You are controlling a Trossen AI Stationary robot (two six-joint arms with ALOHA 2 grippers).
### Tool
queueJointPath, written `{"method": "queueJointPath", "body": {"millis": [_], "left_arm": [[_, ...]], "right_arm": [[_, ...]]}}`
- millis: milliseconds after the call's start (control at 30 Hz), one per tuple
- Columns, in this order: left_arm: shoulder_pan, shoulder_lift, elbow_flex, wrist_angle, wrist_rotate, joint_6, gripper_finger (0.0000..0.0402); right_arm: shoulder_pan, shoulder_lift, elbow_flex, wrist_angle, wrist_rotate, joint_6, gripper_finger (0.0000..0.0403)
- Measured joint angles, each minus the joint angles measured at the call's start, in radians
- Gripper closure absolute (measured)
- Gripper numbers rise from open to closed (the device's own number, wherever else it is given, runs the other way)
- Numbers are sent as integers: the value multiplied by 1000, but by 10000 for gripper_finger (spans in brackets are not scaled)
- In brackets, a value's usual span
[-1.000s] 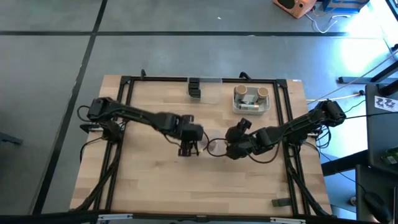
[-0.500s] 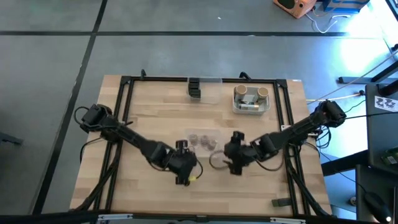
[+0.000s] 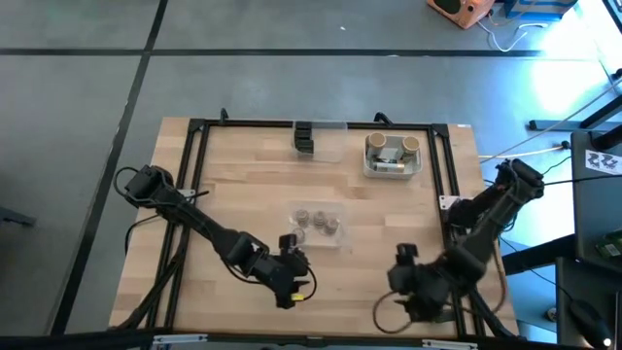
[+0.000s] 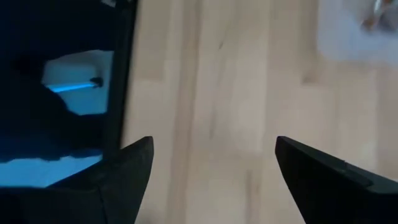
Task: Sort spices by type
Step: Put the black seasoning bottle into the top transparent bin
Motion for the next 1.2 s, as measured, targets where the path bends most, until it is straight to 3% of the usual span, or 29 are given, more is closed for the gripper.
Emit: {"method": "queueJointPath", "body": {"millis": [433,633,833,1200], "left_arm": [[3,14,0,111,-14,75,196],[3,51,0,155,-19,106,196],[4,65,0,156,-19,103,196],[10,65,0,156,-18,103,196]], "right_arm": [[249,8,-40,-86,-101,485,68],[356,46,-65,-91,-107,610,68],[413,118,-68,-82,-148,646,68],[411,240,-68,-80,-210,634,68]]}}
